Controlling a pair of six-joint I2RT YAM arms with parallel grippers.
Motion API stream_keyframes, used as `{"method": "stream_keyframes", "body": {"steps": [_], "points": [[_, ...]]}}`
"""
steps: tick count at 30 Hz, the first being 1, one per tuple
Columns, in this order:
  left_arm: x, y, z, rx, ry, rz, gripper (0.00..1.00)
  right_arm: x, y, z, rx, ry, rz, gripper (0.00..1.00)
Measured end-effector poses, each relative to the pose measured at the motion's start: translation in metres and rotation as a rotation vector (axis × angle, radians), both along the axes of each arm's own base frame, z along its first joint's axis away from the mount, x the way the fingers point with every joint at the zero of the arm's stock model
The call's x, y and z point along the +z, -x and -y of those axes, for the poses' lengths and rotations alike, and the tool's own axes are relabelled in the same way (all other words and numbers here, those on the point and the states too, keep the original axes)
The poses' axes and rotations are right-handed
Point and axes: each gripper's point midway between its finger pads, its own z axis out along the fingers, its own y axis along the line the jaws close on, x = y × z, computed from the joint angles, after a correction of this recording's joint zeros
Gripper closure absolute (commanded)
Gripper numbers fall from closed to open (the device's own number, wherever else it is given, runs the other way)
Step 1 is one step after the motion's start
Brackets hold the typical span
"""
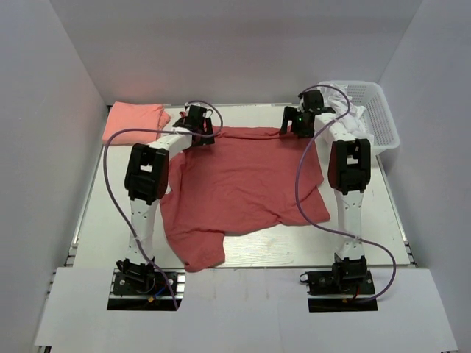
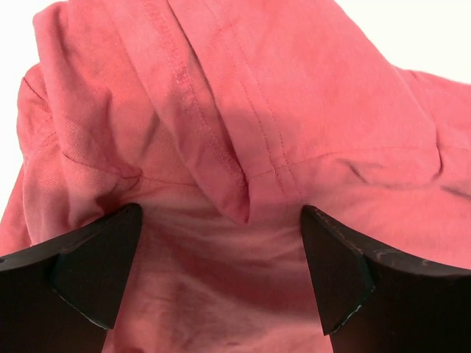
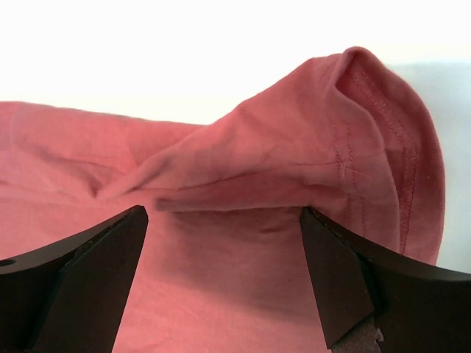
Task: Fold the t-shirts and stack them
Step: Flatten out the tshirt
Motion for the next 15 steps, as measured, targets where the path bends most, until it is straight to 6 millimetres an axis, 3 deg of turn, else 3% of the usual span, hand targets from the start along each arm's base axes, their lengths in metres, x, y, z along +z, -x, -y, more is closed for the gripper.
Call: {"method": "stream_keyframes", "body": {"steps": [5,9,12,15], "points": [[0.002,-0.016,-0.010,0.056,-0.015,0.004,0.00,0.007,-0.006,-0.015,0.049,-0.063,0.014,0.10],[0.007,-0.017,-0.014,0.067,-0.013,0.008,0.00,0.021,-0.005,-0.023,0.096,-0.071,0.043,0.10],[0.022,-0.018,-0.009,0.043,-0.006,0.030,0.00,0.054,-0.001,-0.030,0.128,-0.065,0.096,0.10],[0.050,-0.024,0.016,-0.029,0.047,0.079,0.00,0.113,0.017,-0.032,0.138,-0.070,0.179,0.10]]}}
